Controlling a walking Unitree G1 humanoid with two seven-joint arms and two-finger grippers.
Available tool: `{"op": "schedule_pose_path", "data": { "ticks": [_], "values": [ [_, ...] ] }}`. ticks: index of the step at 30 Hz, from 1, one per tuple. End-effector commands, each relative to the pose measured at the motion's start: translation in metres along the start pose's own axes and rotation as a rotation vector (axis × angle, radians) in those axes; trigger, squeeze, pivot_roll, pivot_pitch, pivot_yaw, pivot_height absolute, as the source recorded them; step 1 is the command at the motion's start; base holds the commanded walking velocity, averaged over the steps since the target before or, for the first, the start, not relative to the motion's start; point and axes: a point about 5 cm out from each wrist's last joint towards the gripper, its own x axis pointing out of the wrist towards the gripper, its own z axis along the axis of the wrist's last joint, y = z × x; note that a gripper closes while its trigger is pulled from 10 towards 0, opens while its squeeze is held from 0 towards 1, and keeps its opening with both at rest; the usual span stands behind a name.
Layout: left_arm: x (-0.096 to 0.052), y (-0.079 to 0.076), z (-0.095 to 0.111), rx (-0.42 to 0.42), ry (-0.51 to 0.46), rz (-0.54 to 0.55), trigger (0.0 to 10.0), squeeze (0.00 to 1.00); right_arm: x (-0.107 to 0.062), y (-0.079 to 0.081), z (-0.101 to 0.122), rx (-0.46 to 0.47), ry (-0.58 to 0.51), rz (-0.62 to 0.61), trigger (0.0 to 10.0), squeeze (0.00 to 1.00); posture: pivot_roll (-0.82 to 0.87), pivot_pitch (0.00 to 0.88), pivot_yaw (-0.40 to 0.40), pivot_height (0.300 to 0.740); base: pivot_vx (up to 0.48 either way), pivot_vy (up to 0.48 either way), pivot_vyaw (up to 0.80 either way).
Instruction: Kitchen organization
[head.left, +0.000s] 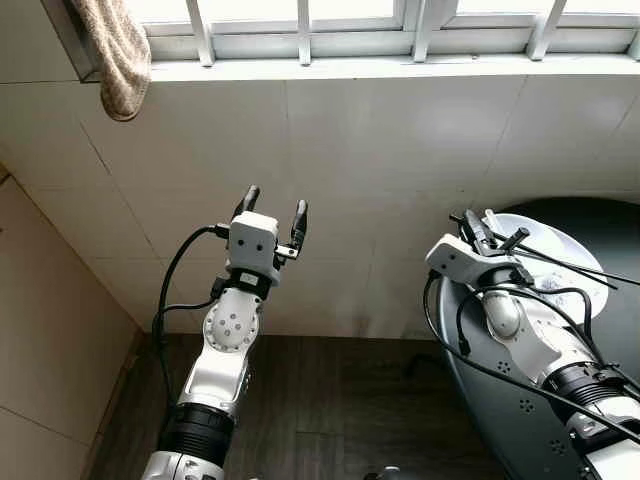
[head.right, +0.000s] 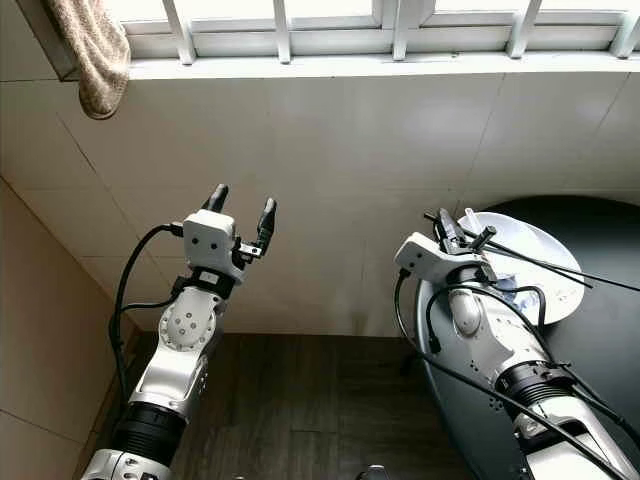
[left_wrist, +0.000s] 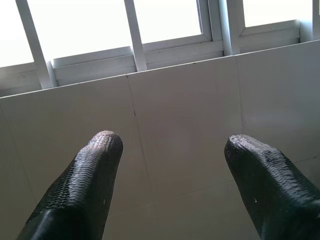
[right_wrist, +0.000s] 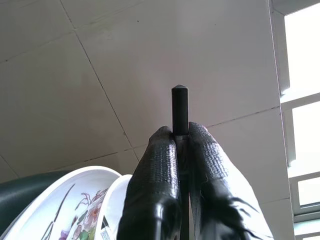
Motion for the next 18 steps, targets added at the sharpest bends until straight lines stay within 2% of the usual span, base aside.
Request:
{"op": "schedule_pose_path", "data": {
  "ticks": [1, 10, 11, 13, 14, 18],
  "values": [
    [0.001, 0.001, -0.002, -0.002, 0.015, 0.007, 10.0, 0.0, 0.001, -0.007, -0.001, -0.014, -0.001, -0.023, 0.0, 0.0, -0.1, 0.0, 0.018, 0.74, 0.0, 0.0, 0.0],
    [0.001, 0.001, -0.002, -0.002, 0.016, 0.007, 10.0, 0.0, 0.001, -0.009, 0.001, -0.015, -0.009, -0.032, 0.0, 0.0, -0.1, 0.0, 0.018, 0.74, 0.0, 0.0, 0.0],
    [0.002, 0.0, -0.003, -0.014, 0.026, 0.012, 10.0, 0.0, 0.01, -0.03, 0.024, -0.047, -0.094, -0.074, 0.0, 0.0, -0.11, 0.0, 0.012, 0.74, 0.0, 0.0, 0.0],
    [0.001, -0.001, -0.006, -0.03, 0.039, 0.018, 10.0, 0.0, 0.016, -0.056, 0.054, -0.097, -0.194, -0.128, 0.0, 0.0, -0.11, 0.0, 0.012, 0.74, 0.0, 0.0, 0.0],
    [0.001, -0.002, -0.007, -0.034, 0.044, 0.02, 10.0, 0.0, 0.017, -0.062, 0.058, -0.139, -0.218, -0.134, 0.0, 0.0, -0.11, 0.0, 0.011, 0.74, 0.0, 0.0, 0.0],
    [0.001, -0.002, -0.007, -0.036, 0.046, 0.021, 10.0, 0.0, 0.018, -0.061, 0.055, -0.176, -0.229, -0.111, 0.0, 0.0, -0.11, 0.0, 0.013, 0.74, 0.0, 0.0, 0.0]
  ]
}}
